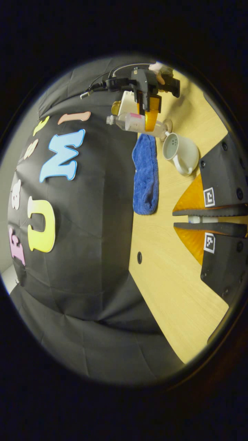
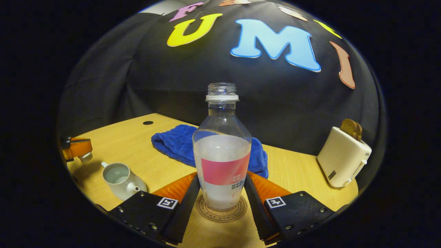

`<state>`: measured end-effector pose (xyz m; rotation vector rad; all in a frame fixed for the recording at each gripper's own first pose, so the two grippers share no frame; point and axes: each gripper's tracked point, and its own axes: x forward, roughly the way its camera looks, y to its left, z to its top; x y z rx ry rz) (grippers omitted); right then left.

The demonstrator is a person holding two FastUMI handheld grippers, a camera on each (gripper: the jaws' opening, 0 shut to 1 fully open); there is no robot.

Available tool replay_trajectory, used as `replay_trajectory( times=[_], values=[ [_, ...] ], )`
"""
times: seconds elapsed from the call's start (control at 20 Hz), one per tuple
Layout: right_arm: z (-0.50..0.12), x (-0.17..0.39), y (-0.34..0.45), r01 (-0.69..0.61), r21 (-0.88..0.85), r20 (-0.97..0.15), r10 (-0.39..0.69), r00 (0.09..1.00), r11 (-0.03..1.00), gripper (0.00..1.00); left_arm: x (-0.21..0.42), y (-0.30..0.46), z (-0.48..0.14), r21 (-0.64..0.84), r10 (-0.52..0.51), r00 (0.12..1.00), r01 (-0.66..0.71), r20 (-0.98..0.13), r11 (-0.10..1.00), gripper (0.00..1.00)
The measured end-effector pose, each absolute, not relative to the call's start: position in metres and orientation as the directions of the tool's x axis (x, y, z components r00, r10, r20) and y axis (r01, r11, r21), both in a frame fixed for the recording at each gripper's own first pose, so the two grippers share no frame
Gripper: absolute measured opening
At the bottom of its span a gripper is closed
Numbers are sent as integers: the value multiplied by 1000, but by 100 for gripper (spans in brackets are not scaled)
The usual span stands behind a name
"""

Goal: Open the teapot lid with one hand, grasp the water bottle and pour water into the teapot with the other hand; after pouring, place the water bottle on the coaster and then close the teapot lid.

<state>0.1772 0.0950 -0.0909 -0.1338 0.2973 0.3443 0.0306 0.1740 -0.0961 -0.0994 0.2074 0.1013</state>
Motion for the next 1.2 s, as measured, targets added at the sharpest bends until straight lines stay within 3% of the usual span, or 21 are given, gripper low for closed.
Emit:
replay_trajectory(
  times=[0.45, 0.55, 0.65, 0.75, 1.2],
  values=[
    [-102, 175, 88, -348, -2, -337, 327, 883, 938, 78, 32, 171, -97, -65, 88, 972, -105, -219, 992, 14],
    [-102, 174, 85, -347, 0, -333, 327, 885, 938, 89, 33, 170, -98, -60, 85, 971, -101, -224, 993, 14],
    [-97, 173, 81, -335, -5, -322, 316, 893, 942, 90, 33, 166, -97, -72, 73, 971, -91, -230, 993, 14],
    [-87, 167, 75, -329, 4, -303, 315, 900, 944, 97, 36, 160, -95, -83, 60, 972, -81, -229, 993, 13],
    [-43, 113, 44, -309, 62, -193, 315, 929, 949, 98, 61, 113, -56, -58, -23, 984, 13, -176, 998, 14]
  ],
)
